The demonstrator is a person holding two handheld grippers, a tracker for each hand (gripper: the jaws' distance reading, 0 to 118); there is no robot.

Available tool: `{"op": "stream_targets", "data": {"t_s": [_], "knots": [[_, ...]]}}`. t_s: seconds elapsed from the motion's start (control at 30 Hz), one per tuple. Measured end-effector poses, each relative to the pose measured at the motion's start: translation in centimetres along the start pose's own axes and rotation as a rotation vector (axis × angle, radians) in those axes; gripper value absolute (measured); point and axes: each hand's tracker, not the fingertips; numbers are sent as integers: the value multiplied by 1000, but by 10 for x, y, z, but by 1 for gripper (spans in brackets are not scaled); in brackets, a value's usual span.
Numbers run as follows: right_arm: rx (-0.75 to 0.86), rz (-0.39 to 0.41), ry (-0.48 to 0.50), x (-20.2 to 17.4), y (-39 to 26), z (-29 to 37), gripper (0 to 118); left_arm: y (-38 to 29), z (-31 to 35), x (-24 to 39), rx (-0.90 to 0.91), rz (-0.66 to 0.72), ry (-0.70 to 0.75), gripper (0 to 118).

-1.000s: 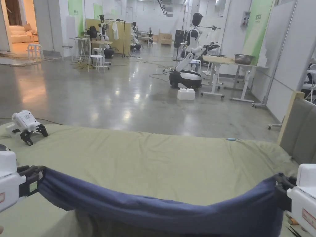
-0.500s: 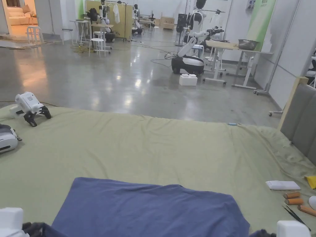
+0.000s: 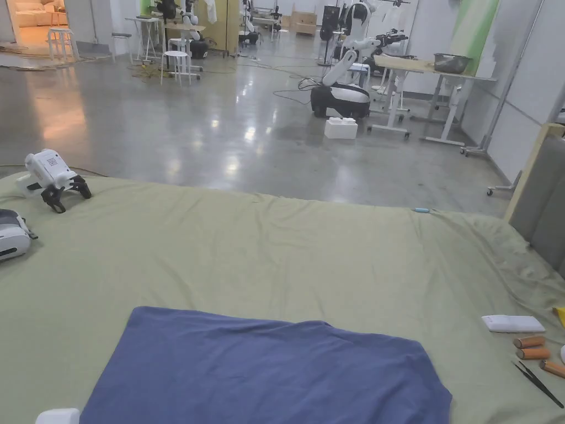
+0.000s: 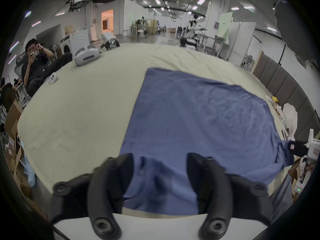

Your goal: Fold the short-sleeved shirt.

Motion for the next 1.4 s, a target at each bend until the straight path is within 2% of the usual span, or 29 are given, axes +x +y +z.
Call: {"op": "stream_targets", "data": {"t_s": [0.03,0.07,0.1,0.3,0.4,0.47,0.57,0.6,0.63,0.7,0.87,0.97,1.13,1.27,1.4], "knots": [[37,-5,3,-2,6,3,48,5,5,4,47,-7,-3,73],[72,-7,-3,-5,12,7,72,11,9,9,85,-19,-5,75],[116,-10,7,-8,19,11,87,19,20,17,121,-32,0,75],[436,-3,11,-36,68,38,90,60,43,47,378,-69,-4,74],[565,-29,0,-52,87,51,84,72,61,65,518,-96,14,61],[631,-46,11,-61,94,56,64,75,70,75,588,-104,32,44],[695,-34,4,-76,97,60,17,75,66,78,644,-96,37,24],[719,-27,-2,-81,97,60,10,75,68,80,656,-101,36,15],[738,-31,8,-84,96,60,9,72,60,79,671,-107,41,4],[767,-37,16,-89,95,61,1,71,60,82,693,-129,60,0],[772,-10,7,-99,99,54,0,71,50,78,688,-142,76,0],[727,-10,16,-100,100,37,0,72,27,70,601,-140,94,0],[598,-3,25,-93,97,-2,0,91,-51,28,394,-92,60,0],[543,19,19,-88,101,-24,0,143,-126,-9,216,-59,51,0],[496,26,8,-80,106,-44,0,198,-193,-36,119,-44,21,3]]}}
